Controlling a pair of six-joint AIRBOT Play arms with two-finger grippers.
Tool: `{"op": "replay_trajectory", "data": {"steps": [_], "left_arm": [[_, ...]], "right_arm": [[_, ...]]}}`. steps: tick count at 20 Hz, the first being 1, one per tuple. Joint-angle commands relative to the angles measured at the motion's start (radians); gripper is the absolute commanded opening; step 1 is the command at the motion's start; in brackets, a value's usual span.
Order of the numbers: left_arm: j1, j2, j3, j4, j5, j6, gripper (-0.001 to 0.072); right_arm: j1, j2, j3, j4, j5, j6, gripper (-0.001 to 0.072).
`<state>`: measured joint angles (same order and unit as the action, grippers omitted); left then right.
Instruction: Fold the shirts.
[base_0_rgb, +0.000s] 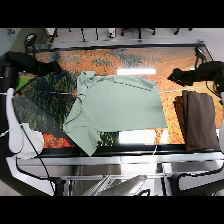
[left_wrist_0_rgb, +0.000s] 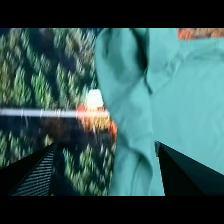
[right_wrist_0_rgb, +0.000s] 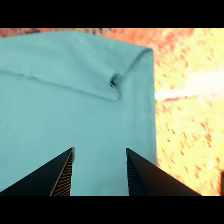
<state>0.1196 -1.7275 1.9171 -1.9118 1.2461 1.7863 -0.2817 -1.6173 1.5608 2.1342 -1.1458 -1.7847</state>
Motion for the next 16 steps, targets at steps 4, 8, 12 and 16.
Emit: {"op": "replay_trajectory", "data": {"steps": [4,8,12,16], "left_arm": [[0.163,0.299,-0.665,-0.002,0.229,-0.010,0.0692],[0.164,0.359,-1.007,-0.081,0.064,0.057,0.0692],[0.164,0.334,-1.073,-0.221,-0.029,0.111,0.0692],[0.159,0.255,-1.055,-0.272,-0.078,0.125,0.0691]], "right_arm": [[-0.236,0.096,-0.275,-0.081,-0.279,-0.117,0.0319],[-0.311,0.085,-0.406,-0.081,-0.294,-0.180,0.0461],[-0.309,0.060,-0.441,-0.077,-0.290,-0.185,0.0461],[-0.288,0.012,-0.442,-0.027,-0.280,-0.185,0.0461]]}}
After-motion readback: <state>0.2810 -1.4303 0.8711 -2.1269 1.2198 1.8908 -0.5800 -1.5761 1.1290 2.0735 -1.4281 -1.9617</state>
